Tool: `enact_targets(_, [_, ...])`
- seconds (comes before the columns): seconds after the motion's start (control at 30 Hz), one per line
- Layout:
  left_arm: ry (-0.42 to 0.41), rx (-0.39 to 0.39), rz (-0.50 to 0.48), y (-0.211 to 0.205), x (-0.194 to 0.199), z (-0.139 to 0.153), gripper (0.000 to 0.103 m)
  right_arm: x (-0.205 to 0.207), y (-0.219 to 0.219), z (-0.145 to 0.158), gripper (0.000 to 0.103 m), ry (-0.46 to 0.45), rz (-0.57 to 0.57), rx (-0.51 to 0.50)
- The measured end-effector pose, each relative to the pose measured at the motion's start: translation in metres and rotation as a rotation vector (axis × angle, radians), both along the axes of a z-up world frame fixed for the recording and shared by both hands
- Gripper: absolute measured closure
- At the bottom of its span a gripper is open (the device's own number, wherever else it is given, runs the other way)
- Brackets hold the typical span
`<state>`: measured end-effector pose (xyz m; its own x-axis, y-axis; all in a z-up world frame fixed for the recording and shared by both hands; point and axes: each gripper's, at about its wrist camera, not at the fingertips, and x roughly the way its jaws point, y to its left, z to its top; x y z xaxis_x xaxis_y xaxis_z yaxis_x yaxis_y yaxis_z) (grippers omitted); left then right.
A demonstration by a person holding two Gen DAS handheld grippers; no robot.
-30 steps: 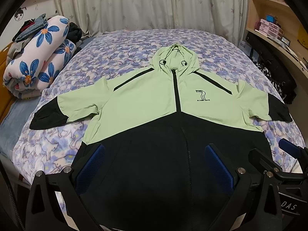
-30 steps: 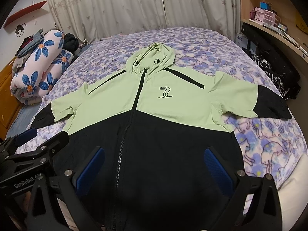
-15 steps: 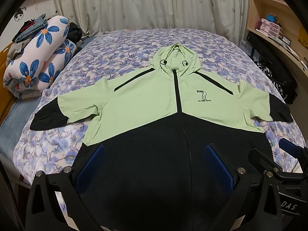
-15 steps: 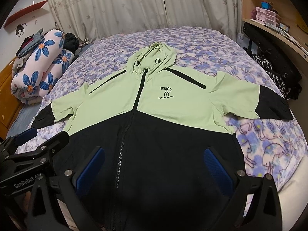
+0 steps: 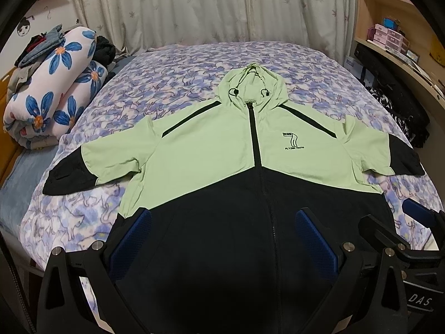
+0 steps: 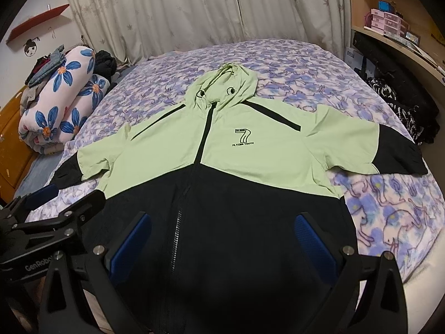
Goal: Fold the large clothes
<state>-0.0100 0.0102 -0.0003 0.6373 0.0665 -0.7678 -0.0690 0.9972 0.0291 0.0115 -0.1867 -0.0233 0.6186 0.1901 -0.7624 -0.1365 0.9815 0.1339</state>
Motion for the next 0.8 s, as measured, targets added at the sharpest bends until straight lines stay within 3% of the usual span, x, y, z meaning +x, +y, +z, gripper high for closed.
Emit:
enact_targets(0.43, [-0.017,0.021,-0.07,-0.033,0.03,0.014,0.001,0.027,-0.027,0.031,0.0,-0.071,-0.04,-0.018])
enact_targets(0.8, [-0.094,0.044,-0.122,-0.071,0.088,0.051,0.001,0.058,-0.065,0.083,0.0,-0.231,-0.14,-0.105])
